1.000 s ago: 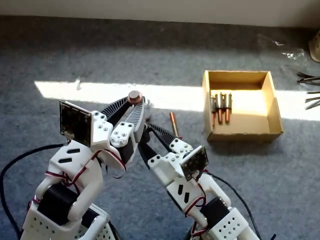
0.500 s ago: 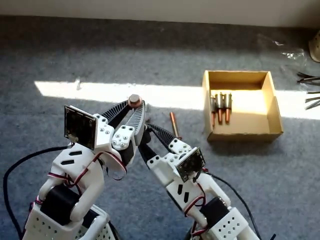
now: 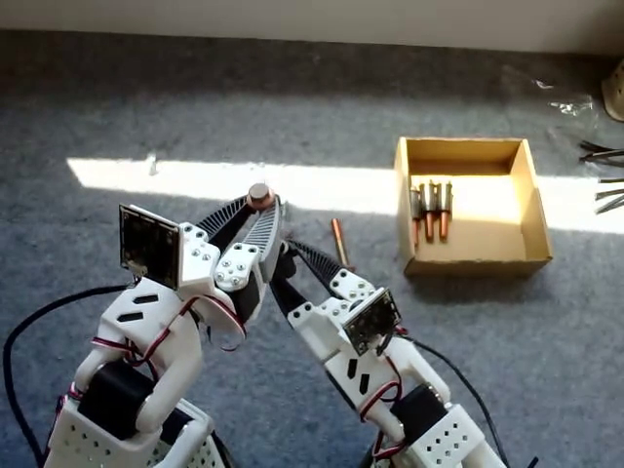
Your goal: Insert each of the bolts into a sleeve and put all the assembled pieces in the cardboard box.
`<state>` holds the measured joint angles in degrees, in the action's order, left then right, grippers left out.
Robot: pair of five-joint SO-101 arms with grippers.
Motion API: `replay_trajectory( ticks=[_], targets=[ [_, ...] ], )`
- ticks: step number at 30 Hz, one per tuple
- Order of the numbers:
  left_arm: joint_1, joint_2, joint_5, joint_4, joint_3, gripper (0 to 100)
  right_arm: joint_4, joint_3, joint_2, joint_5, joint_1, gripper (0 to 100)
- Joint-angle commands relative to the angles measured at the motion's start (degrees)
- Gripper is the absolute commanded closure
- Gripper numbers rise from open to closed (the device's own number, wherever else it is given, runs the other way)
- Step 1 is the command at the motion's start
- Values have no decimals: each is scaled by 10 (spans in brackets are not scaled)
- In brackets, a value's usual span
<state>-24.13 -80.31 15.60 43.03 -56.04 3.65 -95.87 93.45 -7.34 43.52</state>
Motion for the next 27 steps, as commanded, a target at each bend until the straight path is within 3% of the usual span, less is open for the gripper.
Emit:
replay_trajectory(
  ticks=[1, 9, 24, 27],
  targets=[
    [-11, 1, 18, 6, 3, 996, -18, -59, 7, -4, -10, 994],
    [-31, 1, 19, 26, 4, 996, -73, -60, 4, -4, -12, 994],
    [-34, 1, 15, 25, -9, 995, -73, -60, 7, -6, -13, 994],
    [-32, 1, 15, 25, -9, 941, -73, -60, 7, -6, -13, 994]
  ],
)
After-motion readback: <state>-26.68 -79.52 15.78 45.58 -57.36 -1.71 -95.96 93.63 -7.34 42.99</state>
